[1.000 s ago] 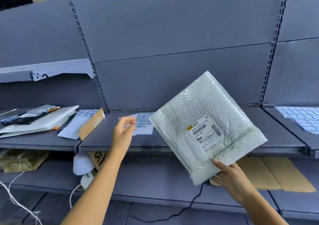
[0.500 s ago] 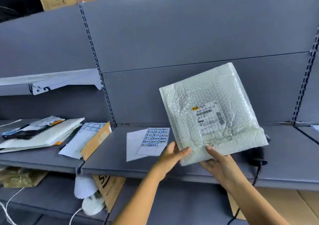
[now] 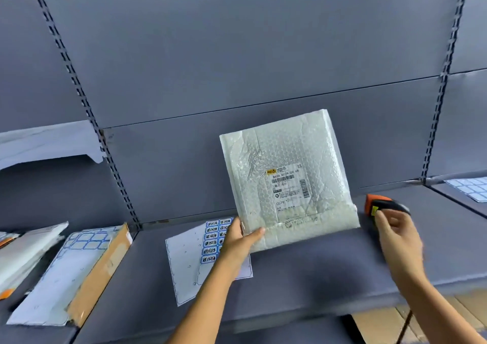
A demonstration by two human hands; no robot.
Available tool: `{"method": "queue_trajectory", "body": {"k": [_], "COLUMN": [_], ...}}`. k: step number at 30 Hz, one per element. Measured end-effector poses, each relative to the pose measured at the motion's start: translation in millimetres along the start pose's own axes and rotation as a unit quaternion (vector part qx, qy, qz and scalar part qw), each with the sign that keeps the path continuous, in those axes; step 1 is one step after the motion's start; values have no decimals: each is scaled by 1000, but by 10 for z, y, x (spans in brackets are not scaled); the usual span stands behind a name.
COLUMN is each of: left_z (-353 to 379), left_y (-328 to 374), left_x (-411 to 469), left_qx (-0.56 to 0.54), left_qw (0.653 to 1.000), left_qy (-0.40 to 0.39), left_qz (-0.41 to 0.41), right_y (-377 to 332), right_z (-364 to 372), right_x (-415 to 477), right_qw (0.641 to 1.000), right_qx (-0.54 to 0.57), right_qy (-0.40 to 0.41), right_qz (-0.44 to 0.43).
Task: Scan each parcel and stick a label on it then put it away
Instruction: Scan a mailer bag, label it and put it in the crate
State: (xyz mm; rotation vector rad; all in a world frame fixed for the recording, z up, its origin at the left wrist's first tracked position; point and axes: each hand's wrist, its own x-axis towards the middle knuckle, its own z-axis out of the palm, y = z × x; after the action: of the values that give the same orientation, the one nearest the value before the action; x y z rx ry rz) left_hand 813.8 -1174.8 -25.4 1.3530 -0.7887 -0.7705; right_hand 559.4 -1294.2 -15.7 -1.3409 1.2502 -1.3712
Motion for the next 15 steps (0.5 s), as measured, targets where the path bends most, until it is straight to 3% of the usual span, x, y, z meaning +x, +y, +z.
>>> {"method": "queue_trajectory", "body": {"k": [3,6,9,12,15], "left_z": [45,89,102,92,95], "left_y": [-111,-215,-293,-361,-388], "left_x": [133,230,299,346,398], "left_qx": [23,50,80,90,90], "left_qw": [1000,999,997,996,996], "left_qy": [-15,-11,-9,10,22], "left_qz": [-3,-6,-12,-21,-20], "right_y": [143,336,385,315,225], "right_z": [-239,-325,-249,-212,-179], "right_x": [322,555,585,611,552], "right_qw": [975,940,933,943,974], "right_qx": [-183,-326,-333,-296,-132], "right_qy": [119,46,-39,-63,-106], "right_qz": [-38,86,131,139,154]}}
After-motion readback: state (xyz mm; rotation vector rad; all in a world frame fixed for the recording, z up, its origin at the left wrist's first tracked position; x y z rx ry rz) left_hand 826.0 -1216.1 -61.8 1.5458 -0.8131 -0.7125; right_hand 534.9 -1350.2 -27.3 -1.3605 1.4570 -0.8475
